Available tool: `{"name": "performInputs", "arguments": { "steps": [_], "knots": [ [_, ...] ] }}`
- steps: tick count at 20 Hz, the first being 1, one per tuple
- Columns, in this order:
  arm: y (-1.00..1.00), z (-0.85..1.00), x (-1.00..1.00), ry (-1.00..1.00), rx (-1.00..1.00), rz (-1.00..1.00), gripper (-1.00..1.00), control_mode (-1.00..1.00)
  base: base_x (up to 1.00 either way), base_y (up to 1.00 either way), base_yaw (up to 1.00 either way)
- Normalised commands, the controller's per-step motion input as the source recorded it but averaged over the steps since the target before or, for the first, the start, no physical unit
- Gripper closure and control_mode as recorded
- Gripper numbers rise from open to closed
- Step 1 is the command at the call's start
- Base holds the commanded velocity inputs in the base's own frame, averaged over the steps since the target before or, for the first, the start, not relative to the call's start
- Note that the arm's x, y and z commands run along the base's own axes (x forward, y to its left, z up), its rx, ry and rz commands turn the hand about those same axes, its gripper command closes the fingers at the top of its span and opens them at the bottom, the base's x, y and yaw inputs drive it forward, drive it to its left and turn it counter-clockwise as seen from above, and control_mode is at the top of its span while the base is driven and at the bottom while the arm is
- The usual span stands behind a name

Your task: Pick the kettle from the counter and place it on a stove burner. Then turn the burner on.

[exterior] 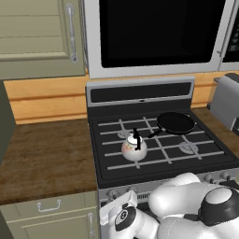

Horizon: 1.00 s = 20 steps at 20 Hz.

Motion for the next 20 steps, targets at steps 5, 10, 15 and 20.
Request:
{"name": "performInputs", "arguments": {
  "steps": [5, 10, 15, 20],
  "knots": [
    [-0.19, 0.17, 0.0, 0.06, -0.07, -0.01, 1.0, -1.0, 0.0, 0.0, 0.0],
    [-0.24, 0.01, 0.01, 0.01, -0.09, -0.03, 1.0, -1.0, 0.0, 0.0, 0.0],
    [-0.2, 0.0, 0.18, -0.04, -0.05, 0.0, 1.0, -1.0, 0.0, 0.0, 0.0],
    [-0.25, 0.0, 0.38, -0.01, -0.04, 0.0, 1.0, -1.0, 0.0, 0.0, 0.0]
  ]
}}
